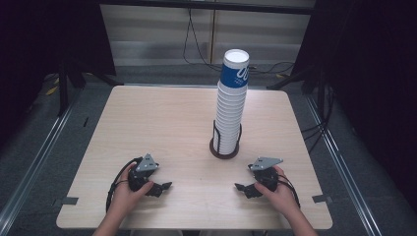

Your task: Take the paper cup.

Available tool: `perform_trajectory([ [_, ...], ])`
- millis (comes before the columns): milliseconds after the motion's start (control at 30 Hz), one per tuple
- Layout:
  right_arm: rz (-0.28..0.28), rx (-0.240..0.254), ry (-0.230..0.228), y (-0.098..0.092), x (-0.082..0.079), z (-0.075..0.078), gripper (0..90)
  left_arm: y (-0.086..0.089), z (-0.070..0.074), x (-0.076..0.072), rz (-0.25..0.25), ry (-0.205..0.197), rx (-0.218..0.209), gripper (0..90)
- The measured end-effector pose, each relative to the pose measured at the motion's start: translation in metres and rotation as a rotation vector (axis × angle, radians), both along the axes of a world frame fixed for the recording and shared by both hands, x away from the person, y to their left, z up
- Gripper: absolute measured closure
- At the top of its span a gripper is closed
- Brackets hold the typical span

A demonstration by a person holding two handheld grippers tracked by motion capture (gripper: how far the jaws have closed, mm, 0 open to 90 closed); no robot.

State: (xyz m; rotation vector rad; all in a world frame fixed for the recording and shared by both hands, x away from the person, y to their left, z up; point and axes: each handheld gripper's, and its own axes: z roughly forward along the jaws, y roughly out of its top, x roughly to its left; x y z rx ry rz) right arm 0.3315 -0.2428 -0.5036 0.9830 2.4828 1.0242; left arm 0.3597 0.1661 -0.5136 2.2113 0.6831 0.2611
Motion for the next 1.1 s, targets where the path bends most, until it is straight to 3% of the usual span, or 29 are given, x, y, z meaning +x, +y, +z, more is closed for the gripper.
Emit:
perform_trajectory([
  [400,-0.006,0.003,0.002,0.000,0.000,0.000,10.2,-0.001,0.001,-0.001,-0.003,0.008,0.012,10.9],
  [500,0.013,-0.029,0.043,0.001,0.001,0.005,12.7,0.000,0.002,-0.001,0.000,0.040,-0.024,10.9],
  [567,0.019,-0.027,0.050,0.001,0.002,0.007,14.2,0.001,0.003,-0.001,-0.006,0.053,-0.024,14.3],
  [600,0.026,0.010,0.088,0.002,0.001,0.011,13.7,0.001,0.005,-0.002,-0.006,0.063,-0.019,17.6],
  [667,0.039,0.003,0.080,0.001,0.001,0.015,13.7,0.001,0.008,-0.003,-0.013,0.104,-0.016,15.9],
  [767,0.029,0.022,0.072,0.001,0.001,0.023,13.7,-0.001,0.011,-0.003,-0.022,0.108,-0.006,16.4],
  [833,0.021,0.054,0.059,-0.002,0.004,0.035,14.2,-0.004,0.016,-0.004,-0.034,0.106,-0.021,16.4],
  [867,0.012,0.064,0.047,-0.003,0.004,0.038,14.4,-0.007,0.021,-0.003,-0.041,0.117,-0.055,16.4],
  [933,-0.002,0.085,0.043,-0.005,0.006,0.045,14.3,-0.009,0.026,-0.002,-0.048,0.129,-0.086,16.4],
  [1000,-0.010,0.120,0.043,-0.009,0.009,0.053,14.3,-0.011,0.030,-0.001,-0.053,0.122,-0.098,16.3],
  [1100,-0.017,0.124,0.049,-0.012,0.013,0.065,14.4,-0.017,0.035,0.001,-0.053,0.127,-0.099,16.3],
])
